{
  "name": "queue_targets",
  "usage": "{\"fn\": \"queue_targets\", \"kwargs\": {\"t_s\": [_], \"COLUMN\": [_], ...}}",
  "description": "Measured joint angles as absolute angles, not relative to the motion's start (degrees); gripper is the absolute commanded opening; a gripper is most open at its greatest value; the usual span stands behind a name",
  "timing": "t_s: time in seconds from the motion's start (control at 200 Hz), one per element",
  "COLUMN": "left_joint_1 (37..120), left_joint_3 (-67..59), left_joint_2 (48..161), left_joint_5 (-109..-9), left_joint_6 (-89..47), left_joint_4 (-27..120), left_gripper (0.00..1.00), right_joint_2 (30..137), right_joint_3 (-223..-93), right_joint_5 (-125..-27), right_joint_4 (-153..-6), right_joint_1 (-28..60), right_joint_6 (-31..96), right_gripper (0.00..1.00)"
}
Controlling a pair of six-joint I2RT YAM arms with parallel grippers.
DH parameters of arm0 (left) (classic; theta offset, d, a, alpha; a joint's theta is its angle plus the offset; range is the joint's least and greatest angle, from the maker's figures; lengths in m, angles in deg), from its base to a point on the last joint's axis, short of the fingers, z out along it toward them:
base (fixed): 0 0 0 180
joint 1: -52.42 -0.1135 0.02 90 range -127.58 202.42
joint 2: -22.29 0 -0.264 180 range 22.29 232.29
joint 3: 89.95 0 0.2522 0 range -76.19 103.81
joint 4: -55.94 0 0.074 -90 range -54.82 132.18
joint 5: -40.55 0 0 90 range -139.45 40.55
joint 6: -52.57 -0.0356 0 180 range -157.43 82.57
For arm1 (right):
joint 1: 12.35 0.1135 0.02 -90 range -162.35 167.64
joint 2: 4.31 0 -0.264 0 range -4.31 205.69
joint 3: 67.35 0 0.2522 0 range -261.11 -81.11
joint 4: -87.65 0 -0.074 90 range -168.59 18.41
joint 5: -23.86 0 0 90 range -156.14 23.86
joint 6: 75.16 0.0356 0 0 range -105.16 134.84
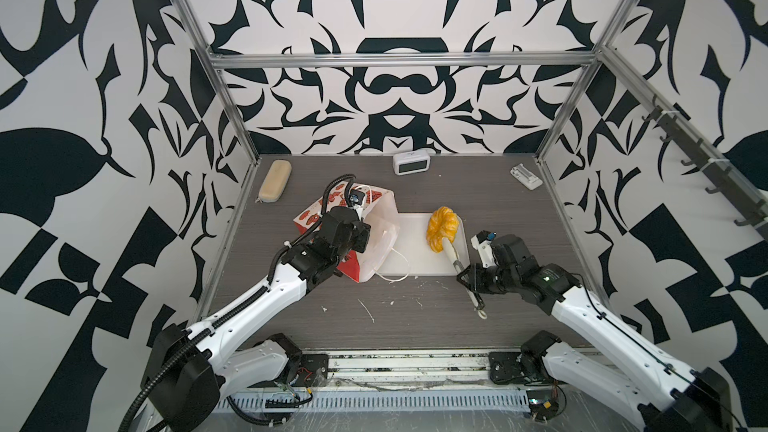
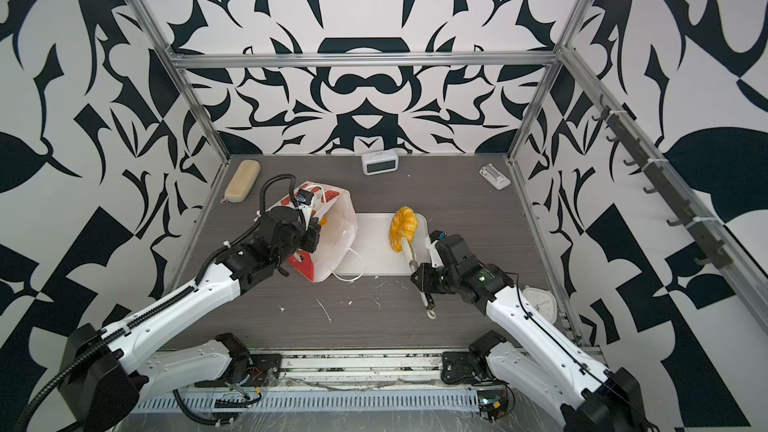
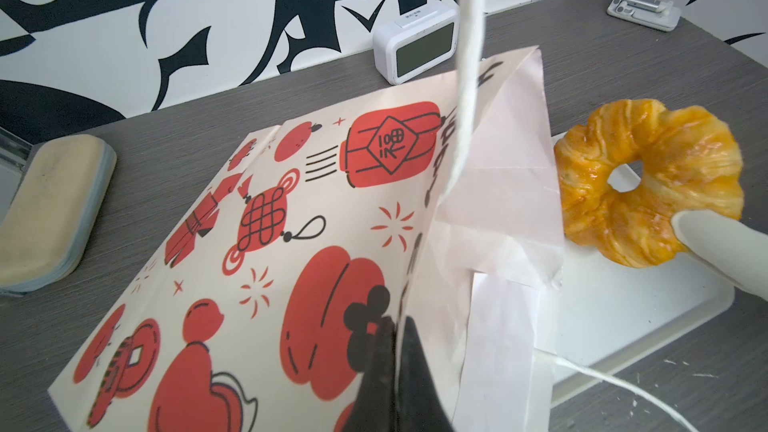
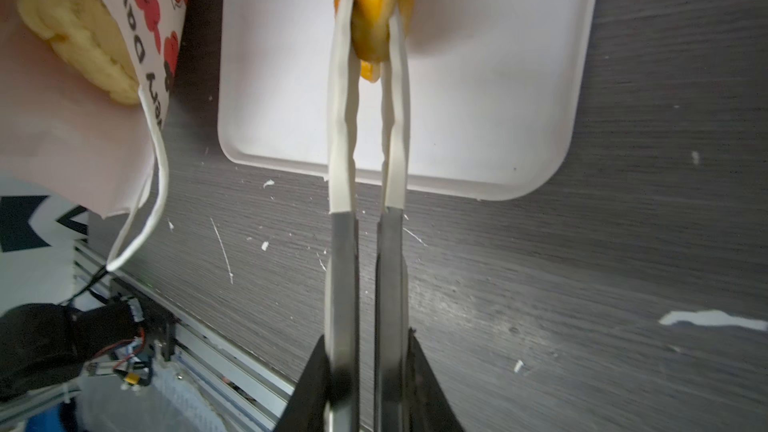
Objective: Take the fake bread out of the paper bag
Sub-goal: 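Lower the ring-shaped yellow bread onto the white tray and open the tongs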
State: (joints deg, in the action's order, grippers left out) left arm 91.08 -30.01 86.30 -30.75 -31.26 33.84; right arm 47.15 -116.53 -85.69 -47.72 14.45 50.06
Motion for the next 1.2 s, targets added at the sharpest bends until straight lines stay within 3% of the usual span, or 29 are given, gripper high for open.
{"fn": "queue_targets", "kwargs": {"t_s": [0.345, 0.965, 1.2], "left_joint_1": [91.08, 91.08, 91.08], "left_joint_3": [-31.65, -31.76, -31.76], "left_joint_2": [85.99, 86.26, 86.63], "left_joint_5": [-30.58, -30.58, -30.6], "left_joint_6": [-31.02, -30.54, -30.34], "left_joint_4": [35.05, 36.07, 36.77], "left_gripper": [0.0, 0.0, 0.0], "right_joint_2": [51.99, 45.23, 46.04], "right_joint_3": [-112.97, -109.65, -109.6], "right_joint_5": [-96.94, -96.92, -96.97], "right_joint_4": [-55.93, -52.22, -51.32], "right_joint_1": [5.23, 4.7, 4.62], "right_joint_6": [53.19, 57.19, 58.67], "right_gripper": [0.04, 0.38, 0.43]}}
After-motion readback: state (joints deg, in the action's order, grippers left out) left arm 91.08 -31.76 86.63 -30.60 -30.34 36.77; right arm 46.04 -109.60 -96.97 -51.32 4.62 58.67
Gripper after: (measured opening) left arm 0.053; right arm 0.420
